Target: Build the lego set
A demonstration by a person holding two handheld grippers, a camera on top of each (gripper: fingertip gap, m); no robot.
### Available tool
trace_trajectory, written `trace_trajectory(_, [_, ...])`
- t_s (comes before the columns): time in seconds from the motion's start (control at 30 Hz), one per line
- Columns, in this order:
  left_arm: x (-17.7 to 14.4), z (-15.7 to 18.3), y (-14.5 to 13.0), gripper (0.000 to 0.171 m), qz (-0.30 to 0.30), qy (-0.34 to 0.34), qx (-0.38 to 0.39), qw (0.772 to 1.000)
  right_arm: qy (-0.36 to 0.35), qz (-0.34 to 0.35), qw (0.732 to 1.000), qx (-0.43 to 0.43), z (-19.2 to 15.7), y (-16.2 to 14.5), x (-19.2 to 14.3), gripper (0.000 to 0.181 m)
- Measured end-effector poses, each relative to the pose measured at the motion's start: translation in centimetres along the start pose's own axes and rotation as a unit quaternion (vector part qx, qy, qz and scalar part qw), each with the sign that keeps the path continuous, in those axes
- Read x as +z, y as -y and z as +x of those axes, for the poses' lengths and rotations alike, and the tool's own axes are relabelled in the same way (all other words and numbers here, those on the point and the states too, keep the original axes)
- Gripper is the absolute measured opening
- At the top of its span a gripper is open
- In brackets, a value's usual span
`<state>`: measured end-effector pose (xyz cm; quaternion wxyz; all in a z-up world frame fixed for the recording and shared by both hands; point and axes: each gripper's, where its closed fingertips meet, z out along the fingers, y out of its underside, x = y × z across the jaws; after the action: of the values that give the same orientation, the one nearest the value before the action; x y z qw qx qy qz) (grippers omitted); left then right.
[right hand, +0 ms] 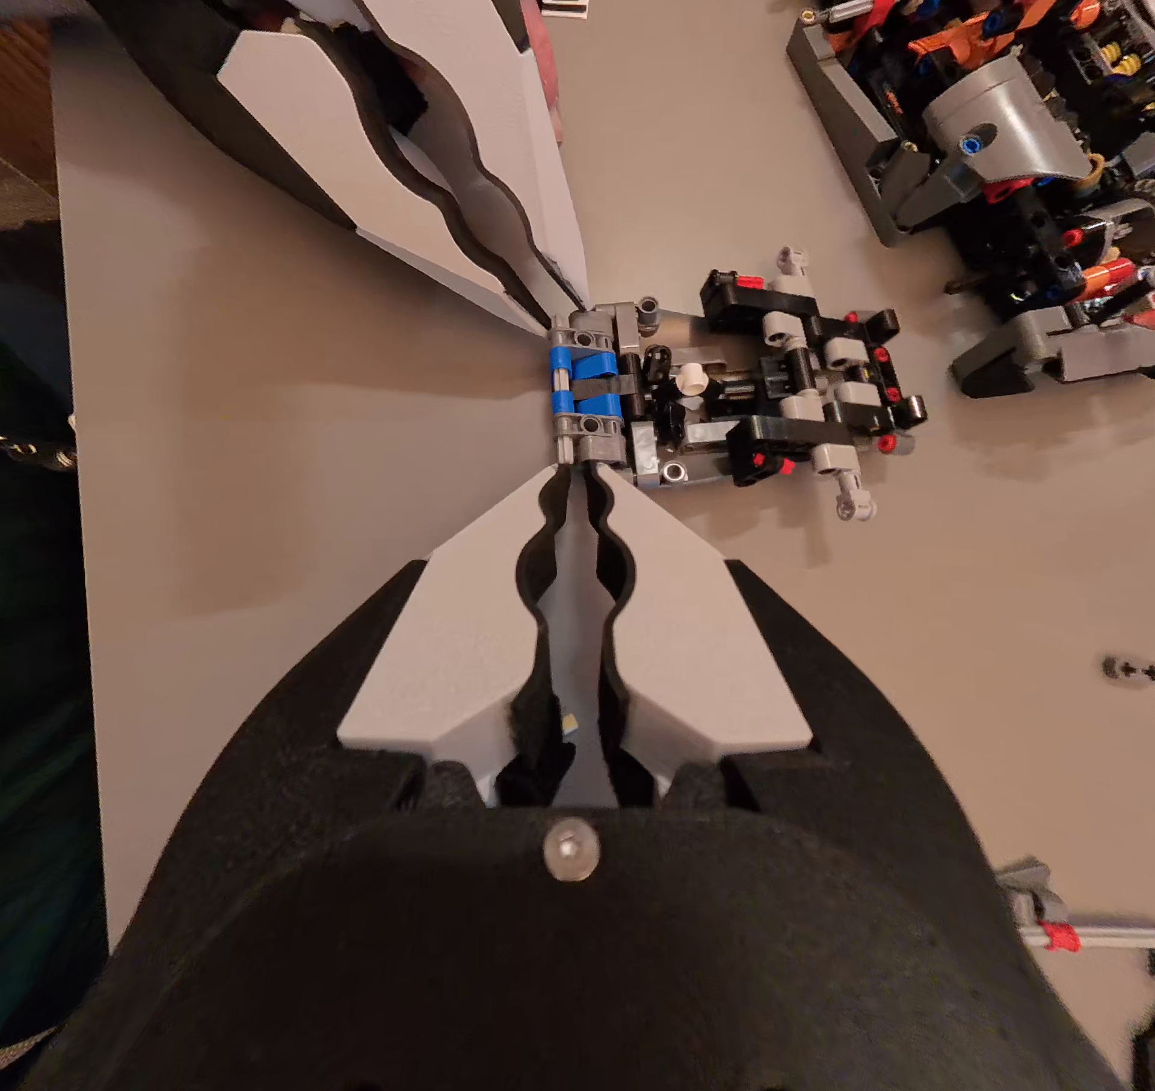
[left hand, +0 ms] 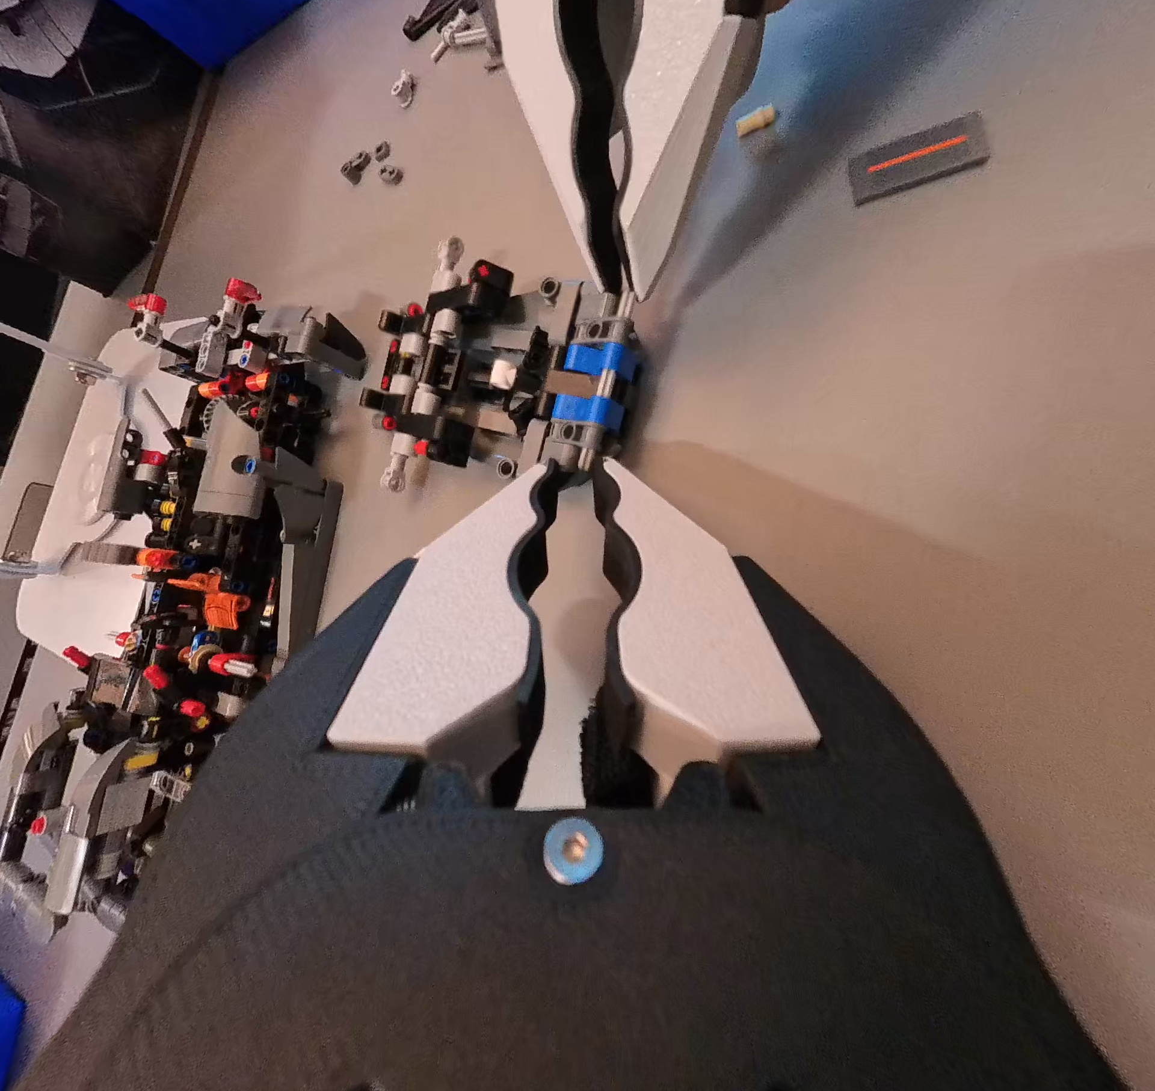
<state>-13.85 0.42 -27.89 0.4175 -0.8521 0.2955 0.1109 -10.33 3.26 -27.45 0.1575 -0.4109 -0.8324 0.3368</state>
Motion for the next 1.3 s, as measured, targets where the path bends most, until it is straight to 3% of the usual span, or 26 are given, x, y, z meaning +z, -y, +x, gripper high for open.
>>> trace_trajectory(0.33, [-0.3, -0.2, -0.6, 0.009, 0.002, -0.004, -0.005, 1.000, 0.004, 0.012, 1.000, 0.013, -0.4, 0.5, 0.4, 0.000])
trace_trajectory(0.53, [-0.4, -0.1, -0.6, 0.009, 0.005, -0.010, -0.002, 1.000, 0.000, 0.019, 1.000, 0.022, -0.2, 0.6, 0.3, 0.010])
trace_trajectory(0.83, [-0.5, -0.3, -0.9, 0.009, -0.001, -0.004, -0.002, 1.000, -0.003, 0.022, 1.000, 0.020, -0.4, 0.9, 0.6, 0.005])
trace_trajectory(1.3, [-1.2, -0.7, -1.7, 0.010, -0.001, 0.000, -0.006, 1.000, 0.005, 0.036, 0.999, 0.034, -1.6, 1.9, 1.3, 0.016])
